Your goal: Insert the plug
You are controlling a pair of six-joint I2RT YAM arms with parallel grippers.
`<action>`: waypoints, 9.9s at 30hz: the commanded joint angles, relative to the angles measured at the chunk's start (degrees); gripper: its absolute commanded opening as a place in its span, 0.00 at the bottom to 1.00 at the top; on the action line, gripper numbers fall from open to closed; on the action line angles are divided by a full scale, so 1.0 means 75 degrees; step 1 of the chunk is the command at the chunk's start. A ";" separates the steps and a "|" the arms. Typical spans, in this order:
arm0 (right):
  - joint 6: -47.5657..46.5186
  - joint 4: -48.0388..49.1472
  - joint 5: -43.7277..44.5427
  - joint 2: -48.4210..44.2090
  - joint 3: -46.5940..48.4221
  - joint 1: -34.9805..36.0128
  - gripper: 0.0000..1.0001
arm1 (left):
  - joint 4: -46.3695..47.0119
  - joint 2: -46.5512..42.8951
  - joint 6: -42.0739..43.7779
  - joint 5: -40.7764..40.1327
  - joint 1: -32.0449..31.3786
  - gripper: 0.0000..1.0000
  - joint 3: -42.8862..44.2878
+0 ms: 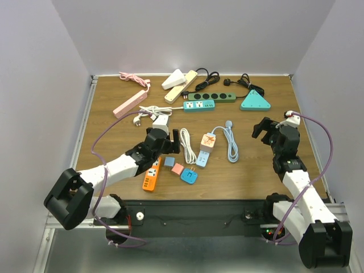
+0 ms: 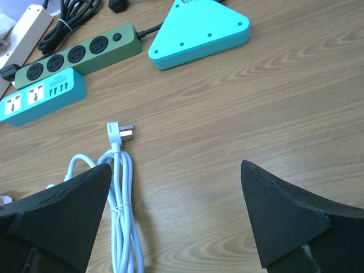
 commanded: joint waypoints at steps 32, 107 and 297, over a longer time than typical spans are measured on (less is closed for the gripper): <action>0.0090 -0.0013 -0.0184 0.0226 0.0451 0.0014 1.00 | -0.1152 0.0657 -0.1941 -0.0248 -0.3993 0.87 0.0195; 0.0161 0.2881 0.1234 0.0107 0.0299 0.6224 0.78 | 0.3429 -0.0209 -0.6686 0.0478 -0.1240 0.00 0.0594; -0.0016 -0.8076 -0.2446 0.5862 0.5490 0.4315 0.01 | 0.2176 -0.0373 -0.0160 0.2822 0.0295 0.95 -0.0156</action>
